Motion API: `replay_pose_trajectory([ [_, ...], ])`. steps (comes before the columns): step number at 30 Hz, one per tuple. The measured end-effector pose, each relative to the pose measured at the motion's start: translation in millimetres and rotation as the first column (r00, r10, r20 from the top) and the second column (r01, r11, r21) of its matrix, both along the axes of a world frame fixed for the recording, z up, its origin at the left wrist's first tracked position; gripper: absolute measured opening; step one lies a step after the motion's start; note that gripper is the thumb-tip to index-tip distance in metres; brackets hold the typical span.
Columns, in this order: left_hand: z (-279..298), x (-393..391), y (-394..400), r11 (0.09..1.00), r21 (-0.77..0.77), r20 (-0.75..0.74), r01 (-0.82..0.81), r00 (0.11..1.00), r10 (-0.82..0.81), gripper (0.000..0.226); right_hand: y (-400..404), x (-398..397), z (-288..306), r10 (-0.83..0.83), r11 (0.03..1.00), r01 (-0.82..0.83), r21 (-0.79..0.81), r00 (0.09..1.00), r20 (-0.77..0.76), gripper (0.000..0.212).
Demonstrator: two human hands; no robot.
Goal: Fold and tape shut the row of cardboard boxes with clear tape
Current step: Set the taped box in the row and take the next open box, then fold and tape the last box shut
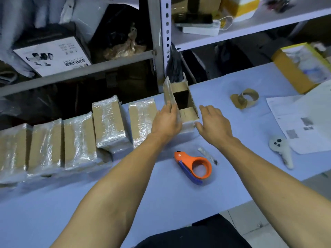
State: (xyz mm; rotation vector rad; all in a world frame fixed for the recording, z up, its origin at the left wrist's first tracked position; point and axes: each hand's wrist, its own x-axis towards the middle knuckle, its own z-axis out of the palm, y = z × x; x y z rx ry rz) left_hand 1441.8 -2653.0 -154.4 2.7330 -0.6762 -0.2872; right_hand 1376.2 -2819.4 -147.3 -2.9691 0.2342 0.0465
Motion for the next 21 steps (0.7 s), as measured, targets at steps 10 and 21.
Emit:
replay_pose_trajectory([
  [10,-17.9,-10.8,-23.5,0.956,-0.269,-0.104,-0.119,0.990,0.094,0.046,-35.2,27.3,-34.8,0.247,0.915,-0.267,0.303,0.963,0.103,0.037],
  [21,-48.5,13.7,-60.2,0.469,-0.448,-0.586,-0.761,0.646,0.489,0.066,-40.6,77.3,-78.6,-0.123,0.422,0.253,0.871,0.967,-0.222,0.069],
])
